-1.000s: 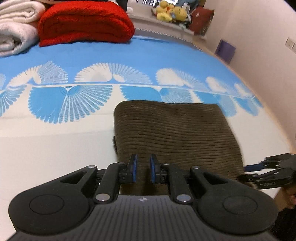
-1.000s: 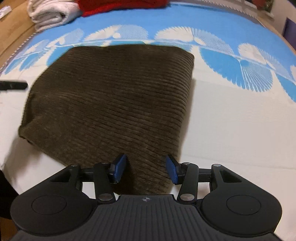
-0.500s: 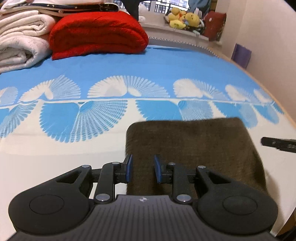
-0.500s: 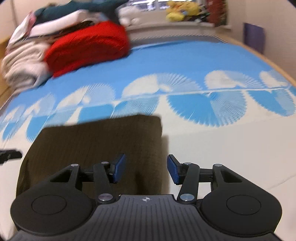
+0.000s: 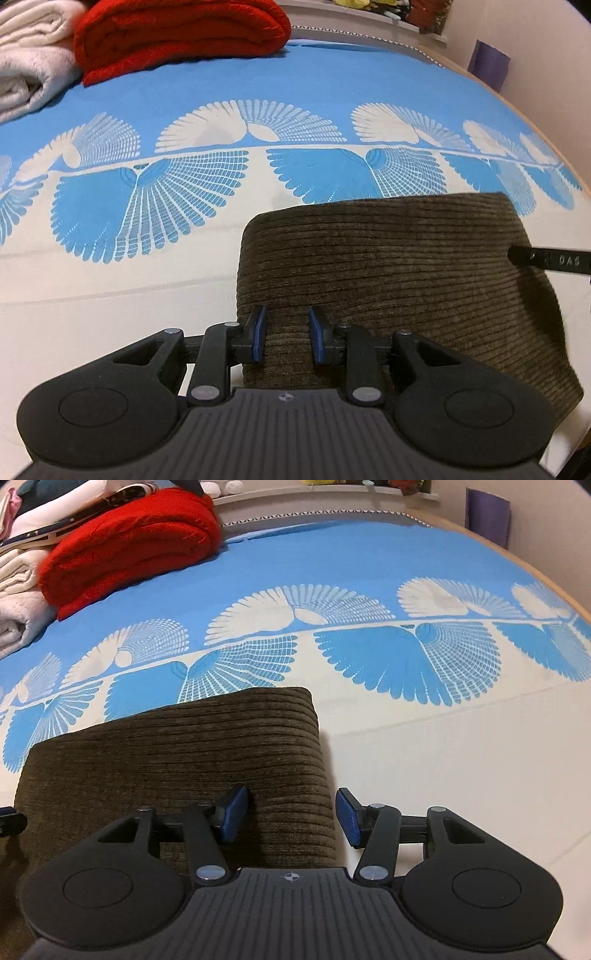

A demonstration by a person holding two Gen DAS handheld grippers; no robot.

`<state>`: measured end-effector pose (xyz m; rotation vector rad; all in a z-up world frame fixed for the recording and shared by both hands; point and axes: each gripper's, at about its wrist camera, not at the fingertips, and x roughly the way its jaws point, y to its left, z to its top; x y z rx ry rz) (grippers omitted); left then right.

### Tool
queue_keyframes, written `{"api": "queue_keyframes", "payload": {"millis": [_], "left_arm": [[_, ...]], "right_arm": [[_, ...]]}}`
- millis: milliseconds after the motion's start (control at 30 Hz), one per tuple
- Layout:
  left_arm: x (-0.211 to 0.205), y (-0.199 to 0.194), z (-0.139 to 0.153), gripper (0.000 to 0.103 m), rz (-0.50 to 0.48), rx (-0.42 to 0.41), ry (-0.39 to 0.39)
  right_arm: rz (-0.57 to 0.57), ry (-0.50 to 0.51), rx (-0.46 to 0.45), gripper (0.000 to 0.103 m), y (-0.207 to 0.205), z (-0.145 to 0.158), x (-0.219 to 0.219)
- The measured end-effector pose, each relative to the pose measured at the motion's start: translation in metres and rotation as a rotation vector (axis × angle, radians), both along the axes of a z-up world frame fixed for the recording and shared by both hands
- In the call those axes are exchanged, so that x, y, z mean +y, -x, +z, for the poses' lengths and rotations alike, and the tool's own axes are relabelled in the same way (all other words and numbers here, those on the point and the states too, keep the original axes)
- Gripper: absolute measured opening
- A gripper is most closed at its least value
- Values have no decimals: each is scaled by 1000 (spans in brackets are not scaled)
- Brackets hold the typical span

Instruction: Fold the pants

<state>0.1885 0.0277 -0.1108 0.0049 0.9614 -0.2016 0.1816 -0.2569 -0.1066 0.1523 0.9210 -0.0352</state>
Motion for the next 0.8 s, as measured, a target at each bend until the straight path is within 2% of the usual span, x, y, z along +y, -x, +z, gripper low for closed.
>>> {"api": "queue_keyframes", "payload": {"millis": [333,433,533,600,633,667,700,767,800], "left_arm": [[7,19,19,33,-4,-36,14],[18,33,30,33,4,-65,37],[21,49,38,33,-39,-97,47],[15,53,26,34,-78,-15,1],[11,56,15,38,-93,38,-57],[8,60,12,46,-100,32,-99],[4,66,17,47,-100,0,-135],[1,78,35,49,-76,-81,-154],[2,87,47,57,-55,-130,-146]], "right_arm": [[-8,0,-7,57,18,15,0],[26,-7,-13,60,35,26,0],[109,-15,0,60,55,33,2],[178,11,49,63,67,30,6],[207,30,110,65,72,22,8],[226,58,186,65,76,12,9],[233,79,230,67,81,6,9],[206,94,190,68,92,16,6],[190,102,144,68,97,27,5]]}}
